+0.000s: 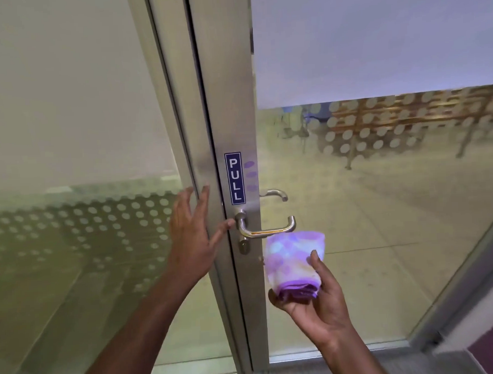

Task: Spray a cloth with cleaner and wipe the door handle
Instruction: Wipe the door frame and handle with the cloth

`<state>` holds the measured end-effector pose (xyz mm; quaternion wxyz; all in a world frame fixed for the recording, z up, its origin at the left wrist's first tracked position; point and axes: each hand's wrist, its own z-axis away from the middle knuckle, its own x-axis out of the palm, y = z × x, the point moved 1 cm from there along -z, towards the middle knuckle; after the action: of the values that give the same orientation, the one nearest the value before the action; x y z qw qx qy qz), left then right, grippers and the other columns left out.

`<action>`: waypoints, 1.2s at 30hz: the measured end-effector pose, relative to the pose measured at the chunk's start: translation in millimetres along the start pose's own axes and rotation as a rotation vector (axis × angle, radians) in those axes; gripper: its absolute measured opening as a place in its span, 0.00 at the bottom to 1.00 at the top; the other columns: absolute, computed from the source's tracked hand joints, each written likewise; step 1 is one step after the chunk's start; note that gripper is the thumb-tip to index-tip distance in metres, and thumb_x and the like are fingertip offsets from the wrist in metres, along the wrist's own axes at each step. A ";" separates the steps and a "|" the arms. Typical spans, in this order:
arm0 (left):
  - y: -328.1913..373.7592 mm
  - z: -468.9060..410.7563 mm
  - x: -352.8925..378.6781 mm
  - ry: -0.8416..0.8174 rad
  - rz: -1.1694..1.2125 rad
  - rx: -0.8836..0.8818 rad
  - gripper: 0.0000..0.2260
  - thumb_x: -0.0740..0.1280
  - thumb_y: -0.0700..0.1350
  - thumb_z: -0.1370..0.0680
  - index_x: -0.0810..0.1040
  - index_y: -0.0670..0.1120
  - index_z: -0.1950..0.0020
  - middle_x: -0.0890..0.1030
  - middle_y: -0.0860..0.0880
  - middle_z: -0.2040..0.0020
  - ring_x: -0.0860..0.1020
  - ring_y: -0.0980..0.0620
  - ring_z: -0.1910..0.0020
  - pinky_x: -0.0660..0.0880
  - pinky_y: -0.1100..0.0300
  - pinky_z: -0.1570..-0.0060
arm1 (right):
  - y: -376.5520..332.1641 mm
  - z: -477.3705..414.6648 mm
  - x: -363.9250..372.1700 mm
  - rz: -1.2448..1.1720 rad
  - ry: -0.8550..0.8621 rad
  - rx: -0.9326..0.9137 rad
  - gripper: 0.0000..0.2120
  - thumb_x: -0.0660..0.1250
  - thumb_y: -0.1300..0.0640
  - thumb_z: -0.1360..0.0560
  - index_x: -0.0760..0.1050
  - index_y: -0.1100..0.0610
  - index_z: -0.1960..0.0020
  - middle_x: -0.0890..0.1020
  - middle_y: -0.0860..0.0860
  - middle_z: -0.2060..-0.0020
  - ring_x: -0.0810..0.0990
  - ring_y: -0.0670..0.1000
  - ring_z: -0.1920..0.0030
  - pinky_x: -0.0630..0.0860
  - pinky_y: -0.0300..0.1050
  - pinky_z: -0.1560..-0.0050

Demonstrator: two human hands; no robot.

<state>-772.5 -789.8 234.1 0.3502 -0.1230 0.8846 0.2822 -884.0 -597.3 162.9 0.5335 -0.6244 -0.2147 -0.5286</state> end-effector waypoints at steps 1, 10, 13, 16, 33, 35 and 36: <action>-0.6 -8.5 -2.7 0.052 -0.049 0.045 0.35 0.59 0.65 0.24 0.58 0.49 0.22 0.59 0.39 0.24 0.54 0.40 0.23 0.55 0.44 0.26 | -4.8 -0.8 4.7 0.020 -0.005 -0.026 0.25 0.76 0.48 0.33 0.80 0.61 0.40 0.77 0.64 0.37 0.80 0.61 0.47 0.73 0.52 0.53; -14.7 -83.7 -13.8 0.266 -0.248 0.246 0.33 0.57 0.60 0.20 0.53 0.46 0.21 0.51 0.38 0.20 0.44 0.38 0.22 0.41 0.48 0.23 | -43.0 -29.3 48.9 0.563 0.052 -0.512 0.27 0.68 0.48 0.26 0.65 0.46 0.30 0.78 0.48 0.46 0.78 0.50 0.52 0.76 0.41 0.60; -16.5 -105.2 -18.9 0.321 -0.257 0.281 0.32 0.55 0.60 0.20 0.51 0.45 0.21 0.51 0.38 0.21 0.44 0.38 0.22 0.40 0.50 0.23 | -49.3 -43.9 62.9 1.127 0.206 -0.822 0.14 0.67 0.41 0.31 0.67 0.35 0.48 0.77 0.39 0.53 0.78 0.44 0.53 0.73 0.38 0.56; -18.8 -120.8 -18.9 0.347 -0.238 0.288 0.33 0.55 0.59 0.19 0.49 0.43 0.21 0.51 0.36 0.21 0.45 0.37 0.22 0.39 0.51 0.22 | -54.9 -66.5 71.4 1.429 0.226 -0.972 0.19 0.68 0.39 0.33 0.64 0.39 0.47 0.67 0.46 0.48 0.76 0.47 0.54 0.78 0.47 0.61; -40.1 -148.7 18.8 0.484 -0.414 0.269 0.35 0.42 0.66 0.22 0.48 0.46 0.21 0.53 0.36 0.22 0.45 0.37 0.22 0.40 0.48 0.22 | -79.2 -140.4 102.6 2.275 0.136 -1.343 0.24 0.59 0.39 0.24 0.66 0.41 0.28 0.73 0.60 0.41 0.73 0.59 0.47 0.69 0.52 0.53; -42.1 -149.9 20.1 0.504 -0.420 0.279 0.34 0.42 0.65 0.21 0.49 0.46 0.21 0.53 0.37 0.22 0.42 0.41 0.21 0.40 0.48 0.22 | -79.6 -145.4 101.5 2.316 0.167 -1.381 0.24 0.60 0.38 0.24 0.67 0.40 0.29 0.74 0.58 0.40 0.73 0.58 0.50 0.67 0.51 0.54; -43.0 -150.5 20.7 0.510 -0.426 0.284 0.34 0.42 0.64 0.21 0.49 0.46 0.21 0.53 0.37 0.22 0.42 0.41 0.21 0.41 0.48 0.22 | -80.1 -148.2 100.9 2.344 0.194 -1.401 0.24 0.60 0.38 0.24 0.66 0.40 0.29 0.73 0.56 0.40 0.71 0.56 0.50 0.66 0.50 0.54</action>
<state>-852.4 -913.1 291.7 0.1830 -0.3211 0.9285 0.0374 -979.3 -732.4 268.8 0.2524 -0.5362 0.7827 0.1904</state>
